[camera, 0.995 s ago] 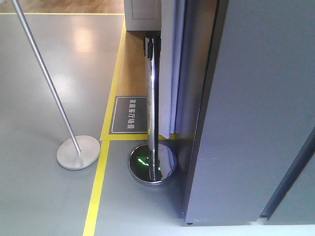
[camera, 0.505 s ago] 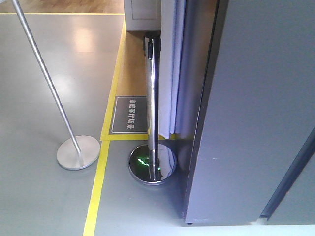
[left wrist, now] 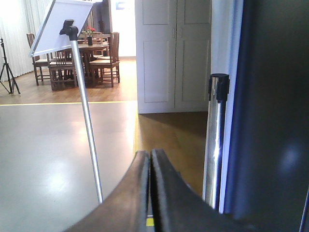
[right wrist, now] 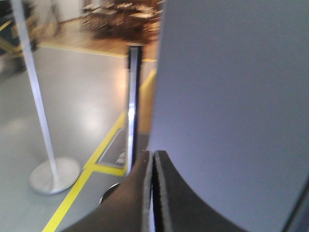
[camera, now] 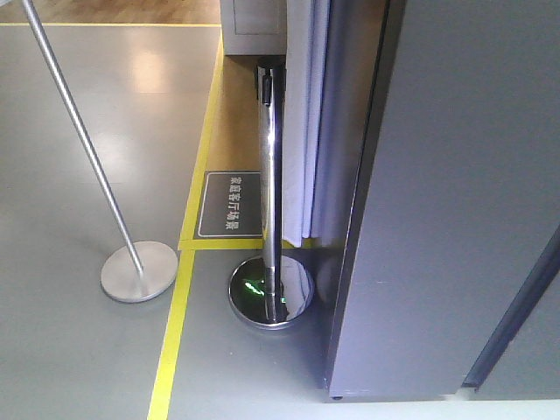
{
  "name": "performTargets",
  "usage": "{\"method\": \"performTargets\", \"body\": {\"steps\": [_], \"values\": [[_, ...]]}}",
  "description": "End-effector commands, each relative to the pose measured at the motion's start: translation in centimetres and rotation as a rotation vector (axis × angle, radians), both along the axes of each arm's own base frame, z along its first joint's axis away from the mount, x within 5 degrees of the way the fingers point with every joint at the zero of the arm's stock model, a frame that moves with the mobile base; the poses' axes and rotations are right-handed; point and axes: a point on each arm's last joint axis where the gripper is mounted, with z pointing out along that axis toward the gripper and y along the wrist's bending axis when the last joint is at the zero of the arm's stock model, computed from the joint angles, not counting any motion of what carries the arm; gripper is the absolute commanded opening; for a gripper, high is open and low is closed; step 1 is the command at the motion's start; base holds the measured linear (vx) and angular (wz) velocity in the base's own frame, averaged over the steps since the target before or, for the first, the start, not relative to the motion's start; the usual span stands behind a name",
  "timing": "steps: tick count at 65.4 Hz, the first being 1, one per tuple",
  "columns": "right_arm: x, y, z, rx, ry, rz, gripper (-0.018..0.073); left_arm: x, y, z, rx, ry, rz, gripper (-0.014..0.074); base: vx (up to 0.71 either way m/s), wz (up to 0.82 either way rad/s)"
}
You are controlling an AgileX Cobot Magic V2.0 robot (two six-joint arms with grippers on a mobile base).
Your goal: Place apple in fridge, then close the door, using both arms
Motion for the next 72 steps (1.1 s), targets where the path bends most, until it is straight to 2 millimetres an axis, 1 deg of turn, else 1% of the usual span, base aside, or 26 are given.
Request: {"method": "performTargets", "body": {"steps": [1, 4, 11, 21, 24, 41, 72], "values": [[-0.3, -0.7, -0.2, 0.063, -0.116, -0.075, -0.0003, -0.3, -0.2, 1.2, 0.000, -0.092, -0.020, -0.0008, 0.00, 0.00], [-0.6, -0.9, -0.7, 0.095, -0.127, -0.094, -0.0003, -0.3, -0.2, 1.2, 0.000, -0.092, -0.020, -0.0008, 0.00, 0.00], [-0.7, -1.2, -1.7, 0.107, -0.189, -0.126, -0.0003, -0.3, -0.2, 1.2, 0.000, -0.092, -0.020, -0.0008, 0.00, 0.00], [-0.1, -0.7, -3.6, 0.141, -0.305, -0.072, -0.0003, -0.3, -0.2, 1.2, 0.000, -0.092, -0.020, -0.0008, 0.00, 0.00], [-0.1, -0.7, -4.0, 0.149, -0.282, -0.077, -0.0003, -0.3, -0.2, 1.2, 0.000, -0.092, -0.020, -0.0008, 0.00, 0.00], [0.0, -1.2, -4.1, 0.152, -0.263, -0.157, -0.0003, -0.3, -0.2, 1.2, 0.000, -0.092, -0.020, -0.0008, 0.00, 0.00], [-0.1, -1.2, -3.9, 0.150, -0.293, -0.156, -0.0003, -0.3, -0.2, 1.2, 0.000, -0.092, -0.020, -0.0008, 0.00, 0.00]]}}
